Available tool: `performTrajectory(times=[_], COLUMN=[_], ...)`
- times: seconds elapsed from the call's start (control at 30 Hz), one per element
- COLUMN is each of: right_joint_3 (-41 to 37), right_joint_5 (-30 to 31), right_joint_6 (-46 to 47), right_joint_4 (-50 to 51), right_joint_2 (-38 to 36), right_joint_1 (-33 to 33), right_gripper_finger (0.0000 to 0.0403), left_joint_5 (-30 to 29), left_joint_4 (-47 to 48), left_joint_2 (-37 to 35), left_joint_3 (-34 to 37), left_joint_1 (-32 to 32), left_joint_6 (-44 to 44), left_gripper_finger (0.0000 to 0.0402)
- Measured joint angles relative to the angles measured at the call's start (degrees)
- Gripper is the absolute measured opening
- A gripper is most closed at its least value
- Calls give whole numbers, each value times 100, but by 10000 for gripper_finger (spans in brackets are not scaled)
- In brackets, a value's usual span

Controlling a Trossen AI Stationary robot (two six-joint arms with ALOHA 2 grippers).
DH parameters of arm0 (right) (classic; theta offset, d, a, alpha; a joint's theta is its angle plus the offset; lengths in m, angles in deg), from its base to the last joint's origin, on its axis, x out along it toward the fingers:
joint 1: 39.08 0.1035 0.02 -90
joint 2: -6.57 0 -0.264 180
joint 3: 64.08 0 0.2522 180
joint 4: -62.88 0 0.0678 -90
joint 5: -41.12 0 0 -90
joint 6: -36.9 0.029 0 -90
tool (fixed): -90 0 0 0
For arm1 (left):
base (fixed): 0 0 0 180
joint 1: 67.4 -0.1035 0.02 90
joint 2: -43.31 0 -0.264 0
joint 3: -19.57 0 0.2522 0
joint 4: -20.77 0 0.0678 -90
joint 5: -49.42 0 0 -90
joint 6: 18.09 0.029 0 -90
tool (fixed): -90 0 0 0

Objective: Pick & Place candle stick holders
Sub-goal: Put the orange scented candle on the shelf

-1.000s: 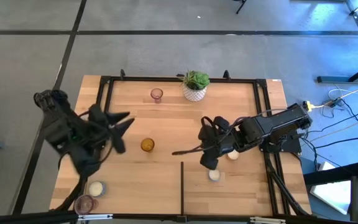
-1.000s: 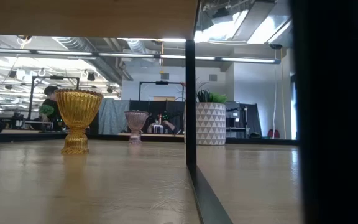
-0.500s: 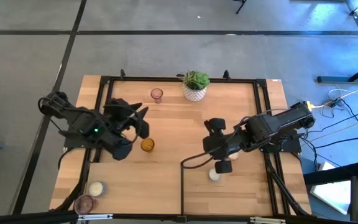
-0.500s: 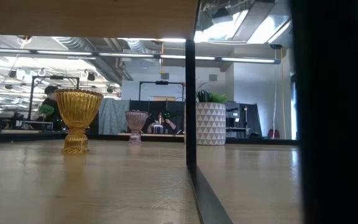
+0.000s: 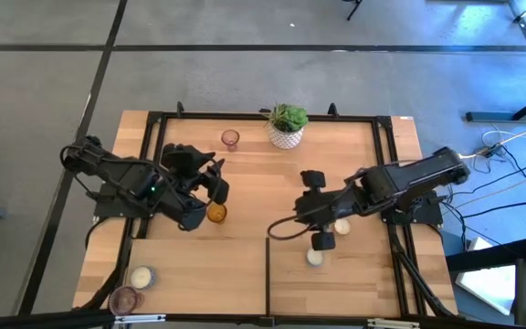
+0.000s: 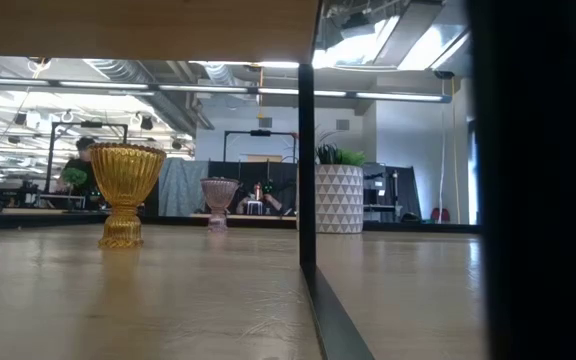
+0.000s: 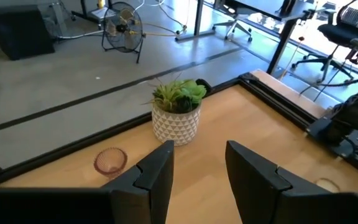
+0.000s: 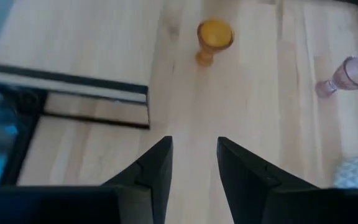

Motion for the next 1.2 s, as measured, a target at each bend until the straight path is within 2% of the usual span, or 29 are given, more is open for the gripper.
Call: performTrajectory(times=[0.23,0.37,0.47,0.53,0.63,0.77,0.83,1.03,1.2], right_joint_3=[-2579,-3667,-3912,-3859,-3721,-3729,-3810,-4197,-5003], right_joint_5=[124,994,1709,1796,1250,-22,-456,-1201,-2041], right_joint_6=[1452,2433,3069,4143,5538,6378,6536,6536,6203], right_joint_4=[-2105,-3047,-2959,-2163,-885,323,694,800,305], right_joint_2=[-1606,-2380,-2674,-2746,-2760,-2722,-2674,-2543,-2489], right_joint_1=[150,590,827,793,522,98,-114,-603,-1003], right_gripper_finger=[131,131,131,131,131,132,132,132,132], left_joint_5=[37,343,630,808,948,961,958,889,870], left_joint_4=[-2,-146,-463,-725,-1116,-1398,-1420,-1419,-1414], left_joint_2=[0,0,0,0,0,0,0,37,123], left_joint_3=[0,0,0,0,0,-2,-2,-4,-9], left_joint_1=[-216,-486,-735,-883,-1034,-1099,-1104,-1104,-1104], left_joint_6=[48,355,767,1106,1557,1954,2062,2173,2236], left_gripper_finger=[141,141,141,141,141,141,141,141,141])
